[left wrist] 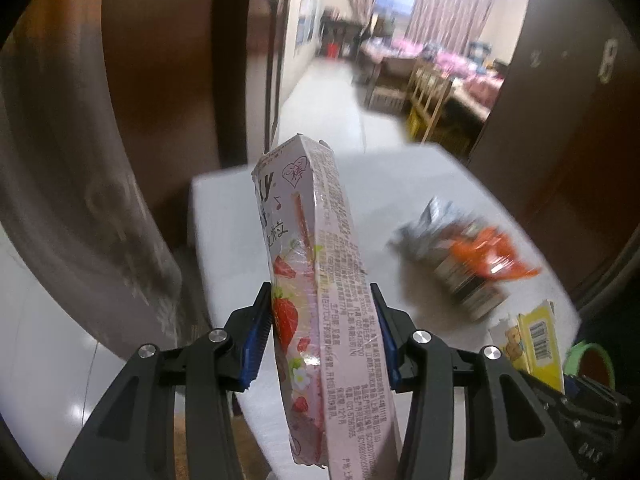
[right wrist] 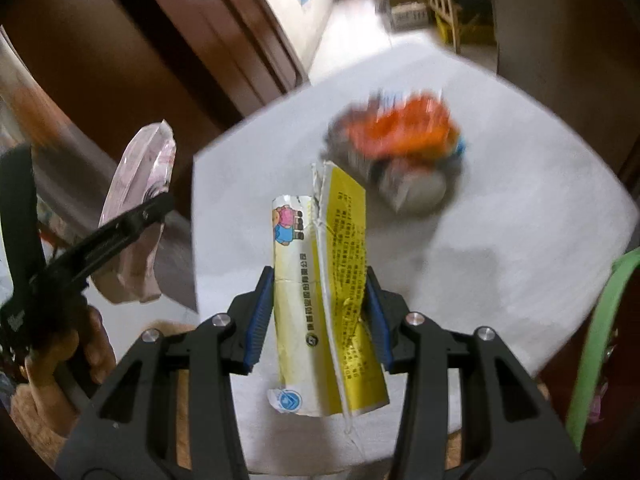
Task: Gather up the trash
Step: 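Lift the Pocky box and yellow packet off the table with both tools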
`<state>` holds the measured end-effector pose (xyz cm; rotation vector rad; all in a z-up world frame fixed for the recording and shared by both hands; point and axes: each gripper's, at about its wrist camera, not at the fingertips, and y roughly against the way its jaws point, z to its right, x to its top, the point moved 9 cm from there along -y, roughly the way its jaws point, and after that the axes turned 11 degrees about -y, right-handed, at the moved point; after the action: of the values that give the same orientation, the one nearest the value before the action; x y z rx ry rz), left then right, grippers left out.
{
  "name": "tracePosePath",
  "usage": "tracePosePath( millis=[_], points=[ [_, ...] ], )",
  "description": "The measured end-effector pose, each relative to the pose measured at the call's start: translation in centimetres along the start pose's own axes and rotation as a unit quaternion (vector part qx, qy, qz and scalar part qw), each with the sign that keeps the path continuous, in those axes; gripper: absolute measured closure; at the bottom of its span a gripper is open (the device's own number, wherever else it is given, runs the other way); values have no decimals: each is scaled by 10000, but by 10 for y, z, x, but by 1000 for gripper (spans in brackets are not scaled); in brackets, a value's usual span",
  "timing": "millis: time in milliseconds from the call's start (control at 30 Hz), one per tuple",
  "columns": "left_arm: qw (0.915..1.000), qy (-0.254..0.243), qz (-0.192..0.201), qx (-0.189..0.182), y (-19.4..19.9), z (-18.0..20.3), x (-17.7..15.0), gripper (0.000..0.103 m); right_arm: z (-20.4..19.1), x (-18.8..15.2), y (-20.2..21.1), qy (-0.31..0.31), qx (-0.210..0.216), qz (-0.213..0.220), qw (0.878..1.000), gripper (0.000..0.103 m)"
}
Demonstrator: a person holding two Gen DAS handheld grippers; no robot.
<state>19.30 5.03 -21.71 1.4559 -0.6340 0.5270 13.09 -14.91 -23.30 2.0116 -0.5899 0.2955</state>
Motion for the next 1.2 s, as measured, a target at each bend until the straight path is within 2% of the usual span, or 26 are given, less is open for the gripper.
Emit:
tracePosePath(
  millis=[133, 267, 467, 1200],
  points=[
    [9988, -196, 450, -41, 39, 16, 21, 59, -9, 17, 38, -76, 304, 422, 9986, 61],
    [9970, -277, 711, -92, 69, 27, 31, 59, -11, 30, 69, -135, 518, 753, 9957, 61],
    [9939, -478, 989, -6, 97, 41, 37, 58, -12, 39, 98, -265, 900, 1019, 9904, 61],
    [9883, -863, 1246, -171, 129, 69, 38, 58, 13, 40, 131, -581, 1261, 1316, 9815, 61]
  ],
)
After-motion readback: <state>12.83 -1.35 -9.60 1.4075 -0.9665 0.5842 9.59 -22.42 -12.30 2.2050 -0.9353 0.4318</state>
